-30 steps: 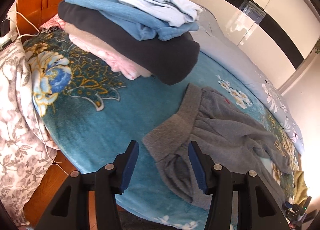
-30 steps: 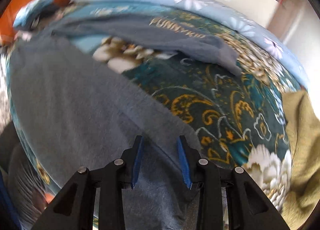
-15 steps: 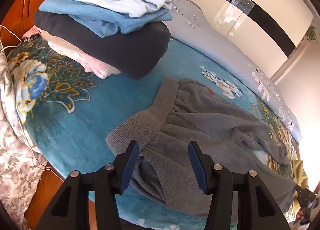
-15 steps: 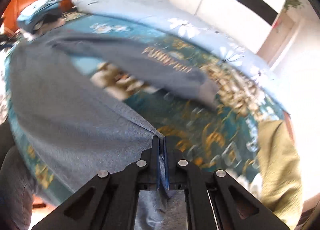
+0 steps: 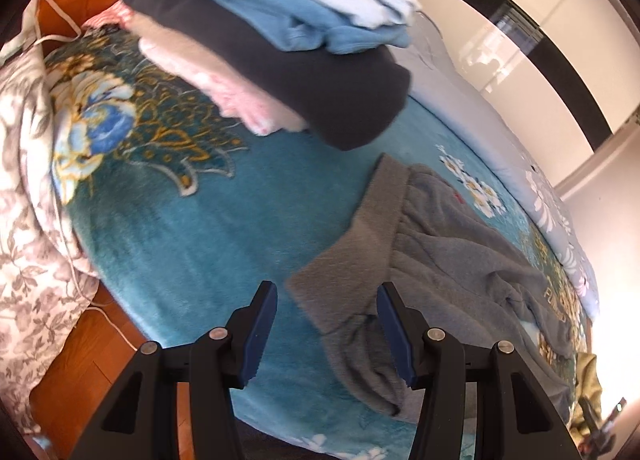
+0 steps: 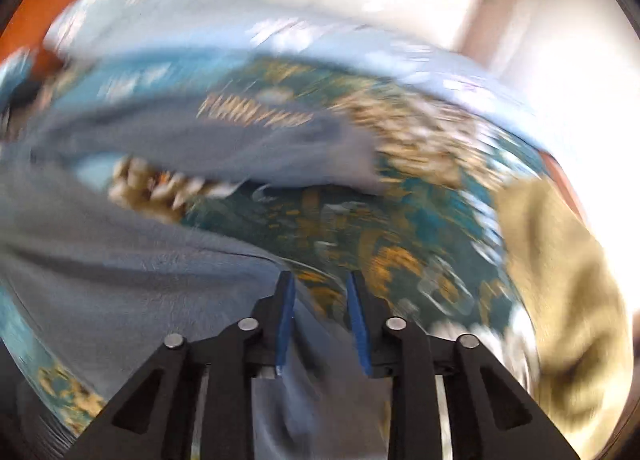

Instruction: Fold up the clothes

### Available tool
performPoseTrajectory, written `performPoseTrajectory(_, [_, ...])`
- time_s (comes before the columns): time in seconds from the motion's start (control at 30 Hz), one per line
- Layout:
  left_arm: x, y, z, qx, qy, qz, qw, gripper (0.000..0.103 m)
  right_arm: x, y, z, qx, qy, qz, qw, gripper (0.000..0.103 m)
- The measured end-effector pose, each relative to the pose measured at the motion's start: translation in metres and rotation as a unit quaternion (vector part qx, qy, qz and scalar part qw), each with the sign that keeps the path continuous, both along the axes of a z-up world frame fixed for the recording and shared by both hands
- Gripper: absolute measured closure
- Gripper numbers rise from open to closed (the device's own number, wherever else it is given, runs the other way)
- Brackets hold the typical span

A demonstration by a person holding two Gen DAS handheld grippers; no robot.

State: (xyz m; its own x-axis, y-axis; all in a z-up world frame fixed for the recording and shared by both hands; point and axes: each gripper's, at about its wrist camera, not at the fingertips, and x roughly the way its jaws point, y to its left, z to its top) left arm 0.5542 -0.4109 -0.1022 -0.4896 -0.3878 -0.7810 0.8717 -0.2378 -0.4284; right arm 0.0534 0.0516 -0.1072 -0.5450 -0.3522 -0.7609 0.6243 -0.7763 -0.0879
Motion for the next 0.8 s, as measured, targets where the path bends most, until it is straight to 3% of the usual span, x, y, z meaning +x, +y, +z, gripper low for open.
performPoseTrajectory(0.1, [0.018, -0.004, -0.016, 0.023, 0.016, 0.022, 0.9994, 0.047, 0.014, 0.063, -0.004, -0.103, -0.068, -0.087, 0.988, 0.07])
performPoseTrajectory(0.2, [0.033, -0.011, -0.033, 0.061, 0.053, 0.045, 0.9957, 0.047, 0.027, 0.113, -0.041, -0.207, -0.192, -0.15, 0.947, 0.068])
performPoseTrajectory(0.33, [0.045, -0.014, -0.05, 0.097, 0.096, 0.055, 0.989, 0.046, 0.033, 0.133, -0.074, -0.301, -0.262, -0.197, 0.895, 0.068])
performPoseTrajectory(0.37, [0.046, -0.013, -0.053, 0.103, 0.105, 0.054, 0.9877, 0.045, 0.033, 0.133, -0.078, -0.317, -0.269, -0.201, 0.887, 0.067])
performPoseTrajectory(0.53, [0.043, -0.013, -0.062, 0.113, 0.134, 0.056, 0.9829, 0.041, 0.028, 0.111, -0.08, -0.343, -0.28, -0.198, 0.874, 0.066])
performPoseTrajectory(0.7, [0.051, -0.01, -0.062, 0.103, 0.203, 0.035, 0.9732, 0.04, 0.033, 0.098, -0.076, -0.35, -0.289, -0.185, 0.872, 0.07])
performPoseTrajectory(0.8, [0.052, -0.006, -0.064, 0.096, 0.244, 0.012, 0.9649, 0.036, 0.034, 0.091, -0.079, -0.333, -0.296, -0.181, 0.877, 0.07])
